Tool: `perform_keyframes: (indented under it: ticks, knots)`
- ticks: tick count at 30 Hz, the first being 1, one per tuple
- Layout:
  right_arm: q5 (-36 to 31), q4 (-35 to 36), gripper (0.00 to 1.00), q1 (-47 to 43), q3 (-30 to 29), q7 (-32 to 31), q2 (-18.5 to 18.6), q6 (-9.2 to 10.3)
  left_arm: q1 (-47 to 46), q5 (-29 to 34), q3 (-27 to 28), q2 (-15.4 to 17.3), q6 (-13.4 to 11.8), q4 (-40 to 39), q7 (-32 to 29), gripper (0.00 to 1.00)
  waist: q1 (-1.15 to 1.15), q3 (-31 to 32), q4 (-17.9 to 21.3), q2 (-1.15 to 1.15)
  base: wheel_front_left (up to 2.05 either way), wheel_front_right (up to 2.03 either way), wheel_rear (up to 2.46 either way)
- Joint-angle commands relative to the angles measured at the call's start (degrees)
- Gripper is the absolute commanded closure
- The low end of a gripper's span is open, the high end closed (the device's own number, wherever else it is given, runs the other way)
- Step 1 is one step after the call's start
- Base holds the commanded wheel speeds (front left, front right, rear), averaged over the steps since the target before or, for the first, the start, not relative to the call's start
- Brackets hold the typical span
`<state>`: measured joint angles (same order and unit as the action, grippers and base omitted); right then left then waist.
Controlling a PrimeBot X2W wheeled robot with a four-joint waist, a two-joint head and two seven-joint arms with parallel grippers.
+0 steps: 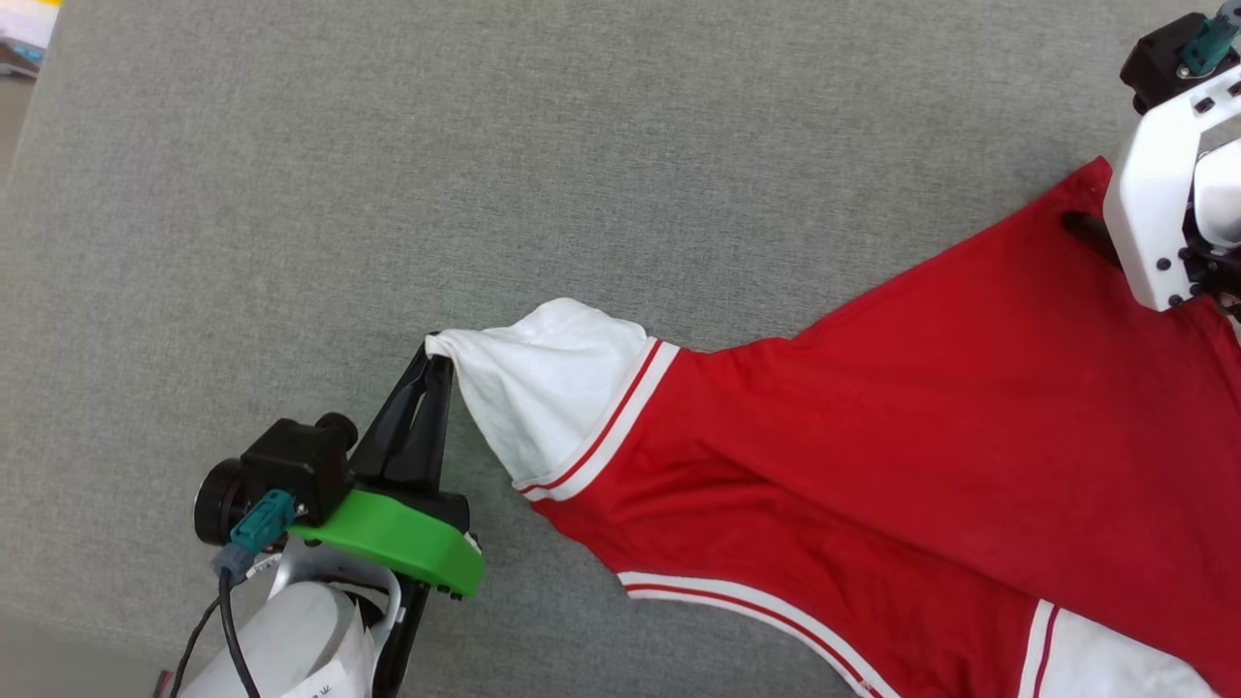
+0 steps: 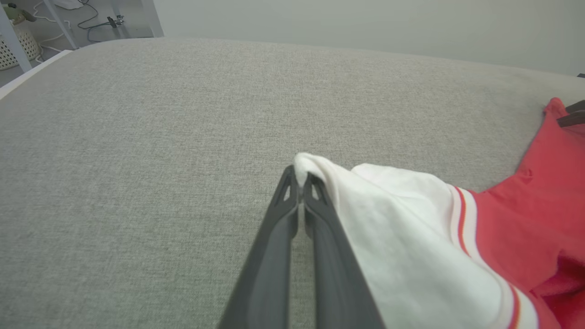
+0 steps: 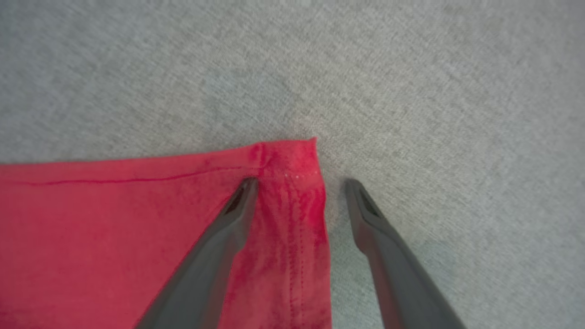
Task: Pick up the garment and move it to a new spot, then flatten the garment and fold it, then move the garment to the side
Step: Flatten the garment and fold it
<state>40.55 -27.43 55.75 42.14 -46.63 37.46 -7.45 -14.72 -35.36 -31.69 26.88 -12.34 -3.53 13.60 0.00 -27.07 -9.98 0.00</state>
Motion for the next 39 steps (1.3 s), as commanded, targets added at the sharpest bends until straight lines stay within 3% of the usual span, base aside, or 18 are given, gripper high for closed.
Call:
perform_keyframes:
  ticks: [1, 2, 3, 4, 5, 17, 25, 32, 39]
  knots:
    - [1.29, -1.74, 0.00, -1.79, 2.53, -0.23, -1.32, -0.03, -0.99, 0.26, 0.09, -0.37, 0.31, 0.47, 0.50, 1.00, 0.00, -0.50, -0.57, 0.00, 0.00, 0.00, 0.00]
    - [2.48, -2.37, 0.00, -2.09, 3.46, -0.26, -1.35, -0.03, -1.05, 0.25, 0.13, -0.55, 0.42, 0.82, 0.59, 1.00, 0.00, -0.39, -0.53, 0.00, 0.00, 0.00, 0.00]
    - [3.02, -2.67, 0.16, -2.15, 4.31, -0.11, -1.17, -0.03, -1.06, 0.23, 0.17, -0.72, 0.50, 1.07, 0.65, 1.00, 0.00, -0.24, -0.45, 0.00, 0.00, 0.00, 0.00]
    - [3.43, -2.90, 0.85, -2.02, 5.14, 0.73, -0.82, -0.03, -1.05, 0.23, 0.19, -0.90, 0.61, 1.40, 0.72, 1.00, 0.00, 0.04, -0.36, 0.00, 0.00, 0.00, 0.00]
    - [3.89, -3.16, 1.00, -1.92, 5.55, 1.50, -0.59, -0.03, -1.00, 0.22, 0.21, -1.00, 0.71, 1.64, 0.77, 1.00, 0.00, 0.31, -0.25, 0.00, 0.00, 0.00, 0.00]
    - [9.61, -2.87, 1.00, -0.95, 2.84, 24.75, 0.18, -0.03, -0.85, 0.19, 2.11, 0.07, 1.93, 4.01, 1.17, 1.00, 0.00, 8.52, 2.97, 0.00, 0.00, 0.00, 0.00]
    - [9.93, 0.67, 1.00, -2.30, 0.39, 38.61, 1.63, -0.03, -7.58, 1.38, 4.87, 2.82, 3.62, 2.91, 1.05, 1.00, 0.00, 14.40, 5.16, 0.00, 0.00, 0.00, 0.00]
    - [7.80, 5.87, 1.00, -2.24, -3.42, 43.26, 2.60, -0.03, -17.06, 2.67, 6.83, 6.46, 5.10, -0.98, -2.77, 1.00, 0.00, 15.92, 6.83, 0.00, 0.00, 0.00, 0.00]
    - [4.99, 11.96, 1.00, 0.47, -9.95, 40.85, 2.44, -0.03, -30.72, 3.41, 7.87, 8.12, 8.06, -1.42, -7.52, 1.00, 0.00, 12.52, 8.56, 0.00, 0.00, 0.00, 0.00]
